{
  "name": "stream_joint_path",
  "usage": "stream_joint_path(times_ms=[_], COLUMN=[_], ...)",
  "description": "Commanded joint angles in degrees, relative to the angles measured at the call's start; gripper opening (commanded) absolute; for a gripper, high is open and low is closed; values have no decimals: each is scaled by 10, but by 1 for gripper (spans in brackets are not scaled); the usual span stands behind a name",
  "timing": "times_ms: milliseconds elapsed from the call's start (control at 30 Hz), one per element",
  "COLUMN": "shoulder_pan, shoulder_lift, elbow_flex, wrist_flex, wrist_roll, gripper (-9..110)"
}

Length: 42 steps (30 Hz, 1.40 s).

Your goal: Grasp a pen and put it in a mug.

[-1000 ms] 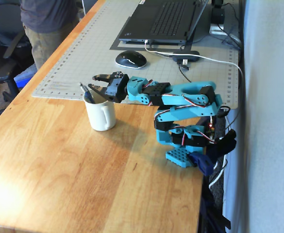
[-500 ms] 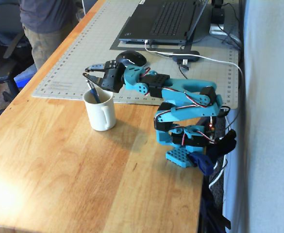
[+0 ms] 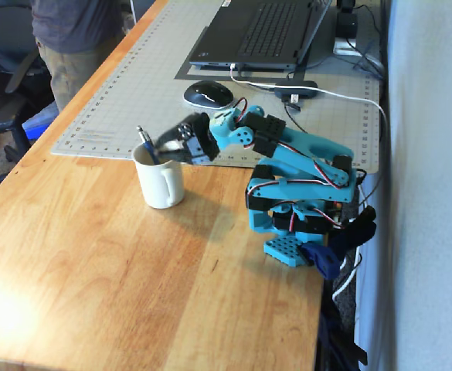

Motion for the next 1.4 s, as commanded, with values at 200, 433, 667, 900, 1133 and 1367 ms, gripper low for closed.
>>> stream_joint_path(times_ms=[200,433,667,900,1133,1367], shoulder_pan=[-37,-41,-42,-41,-41,-39], shoulder_lift=[83,134,133,132,131,131], elbow_flex=[44,142,185,187,187,187], wrist_flex=[258,260,270,269,269,269], wrist_roll=[-25,-25,-25,-25,-18,-18], gripper=[2,2,2,2,2,2])
